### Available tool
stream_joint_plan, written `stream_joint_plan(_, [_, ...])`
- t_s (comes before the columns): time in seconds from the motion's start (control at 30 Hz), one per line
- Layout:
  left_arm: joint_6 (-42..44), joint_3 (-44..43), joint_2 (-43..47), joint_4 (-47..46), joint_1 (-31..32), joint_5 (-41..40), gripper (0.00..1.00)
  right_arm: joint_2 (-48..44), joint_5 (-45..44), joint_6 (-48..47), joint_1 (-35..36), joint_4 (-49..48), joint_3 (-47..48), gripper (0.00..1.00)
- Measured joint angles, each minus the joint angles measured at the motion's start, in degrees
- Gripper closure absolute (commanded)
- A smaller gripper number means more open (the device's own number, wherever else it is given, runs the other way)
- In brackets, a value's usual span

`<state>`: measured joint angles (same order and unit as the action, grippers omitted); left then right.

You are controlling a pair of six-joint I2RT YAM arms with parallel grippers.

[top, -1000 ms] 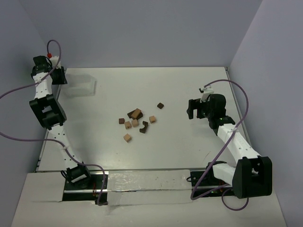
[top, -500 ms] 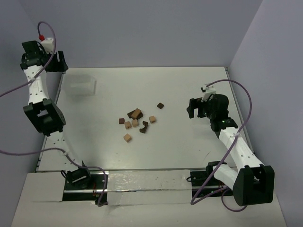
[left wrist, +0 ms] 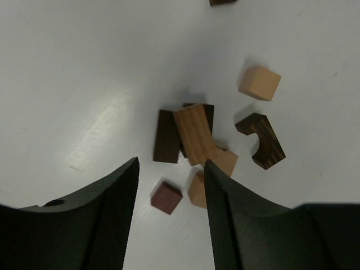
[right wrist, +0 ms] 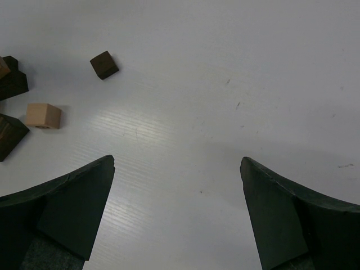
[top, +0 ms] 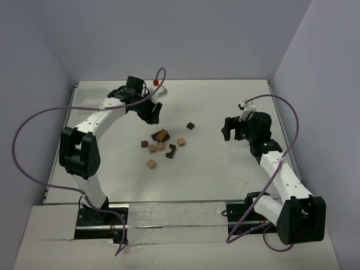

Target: Build the wood block tower

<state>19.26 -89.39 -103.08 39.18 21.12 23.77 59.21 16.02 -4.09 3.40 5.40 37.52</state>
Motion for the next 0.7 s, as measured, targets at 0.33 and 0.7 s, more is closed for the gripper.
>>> stream_joint_plan(0.33, [-6.26,9.81,-2.06,-4.61,11.62,-10.40,0.63,2.09,-0.32,0.03,0.00,0.01,0.00,0.00])
stream_joint_plan(0.7, [-18.84,16.59,3.86,-6.79,22.53,-19.54,0.52,2.97,-1.51,0.43,0.00,-0.01,0.00,0.00])
